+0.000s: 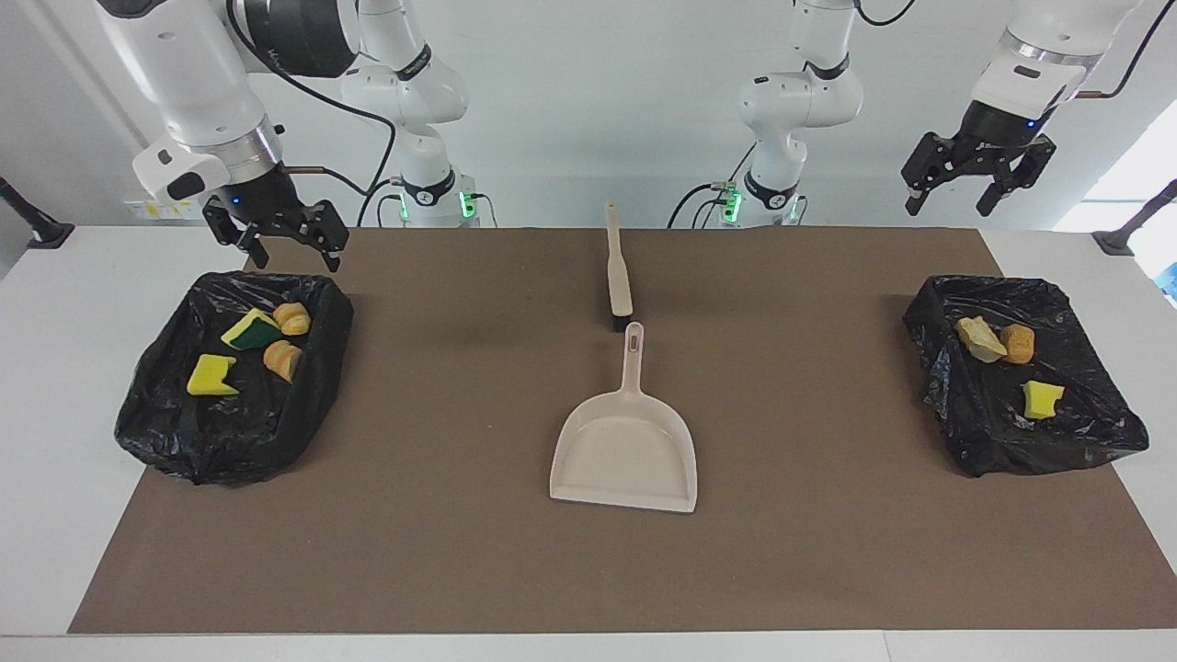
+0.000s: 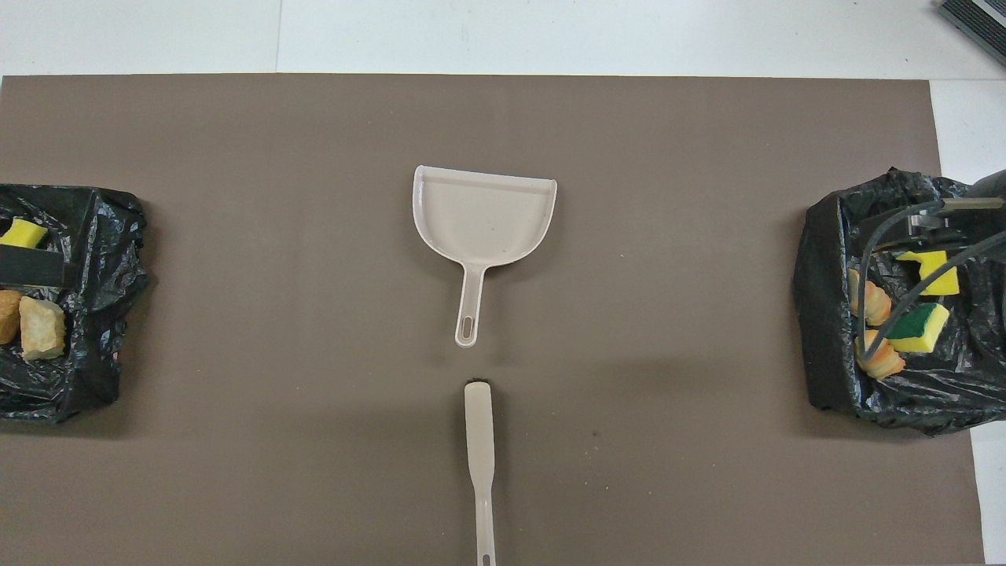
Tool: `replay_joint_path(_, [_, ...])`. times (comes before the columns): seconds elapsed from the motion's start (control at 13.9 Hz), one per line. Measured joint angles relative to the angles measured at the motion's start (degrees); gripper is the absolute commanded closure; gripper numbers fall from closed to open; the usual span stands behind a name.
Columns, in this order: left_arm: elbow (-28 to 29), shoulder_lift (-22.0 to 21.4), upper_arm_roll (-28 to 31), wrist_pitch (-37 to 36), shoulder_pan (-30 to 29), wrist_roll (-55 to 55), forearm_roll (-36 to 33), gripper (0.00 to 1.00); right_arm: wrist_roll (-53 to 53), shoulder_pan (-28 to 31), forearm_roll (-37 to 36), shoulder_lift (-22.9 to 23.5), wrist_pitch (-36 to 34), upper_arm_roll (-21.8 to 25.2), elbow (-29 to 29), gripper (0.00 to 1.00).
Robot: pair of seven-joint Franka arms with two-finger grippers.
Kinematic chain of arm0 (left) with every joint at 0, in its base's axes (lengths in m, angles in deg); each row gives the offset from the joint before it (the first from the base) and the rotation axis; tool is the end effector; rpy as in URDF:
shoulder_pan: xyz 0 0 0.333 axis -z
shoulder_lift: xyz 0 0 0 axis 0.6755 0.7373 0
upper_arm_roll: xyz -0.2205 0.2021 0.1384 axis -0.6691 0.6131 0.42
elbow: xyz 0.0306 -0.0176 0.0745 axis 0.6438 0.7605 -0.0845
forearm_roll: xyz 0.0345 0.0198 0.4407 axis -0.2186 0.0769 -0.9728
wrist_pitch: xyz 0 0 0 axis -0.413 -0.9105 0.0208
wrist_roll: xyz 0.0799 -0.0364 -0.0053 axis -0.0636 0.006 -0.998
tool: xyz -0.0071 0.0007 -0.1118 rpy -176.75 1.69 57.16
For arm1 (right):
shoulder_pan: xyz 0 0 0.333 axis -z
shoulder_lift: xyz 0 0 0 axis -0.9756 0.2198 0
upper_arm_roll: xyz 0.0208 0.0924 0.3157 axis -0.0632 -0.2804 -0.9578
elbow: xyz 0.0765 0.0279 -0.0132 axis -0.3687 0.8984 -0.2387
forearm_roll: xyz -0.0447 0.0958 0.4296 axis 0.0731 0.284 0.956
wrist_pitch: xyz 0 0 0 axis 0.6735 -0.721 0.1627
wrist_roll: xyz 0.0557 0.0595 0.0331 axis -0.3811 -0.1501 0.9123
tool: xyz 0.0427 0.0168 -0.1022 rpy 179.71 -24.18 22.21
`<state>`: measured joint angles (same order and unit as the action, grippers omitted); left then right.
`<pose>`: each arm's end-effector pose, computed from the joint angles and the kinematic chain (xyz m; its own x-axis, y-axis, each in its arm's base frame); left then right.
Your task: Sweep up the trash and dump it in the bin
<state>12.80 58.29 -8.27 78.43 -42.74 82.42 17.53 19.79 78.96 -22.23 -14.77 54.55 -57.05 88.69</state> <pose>0.5613 -0.0308 0.6970 0.9945 -0.0627 0.0840 -0.0641 -0.9978 0.0150 0.6178 -0.0110 0.6209 0.9979 -0.0643 0.0017 -0.0643 -0.9976 0.0246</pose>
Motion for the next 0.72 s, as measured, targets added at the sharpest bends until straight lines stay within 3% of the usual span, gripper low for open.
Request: replay_joint_path(0.72, [1.9,-1.2,0.5,0.1,0.0,0.0,1.8,0.0,0.0,0.0,0.0,0.0,0.0,0.0,0.0,0.0])
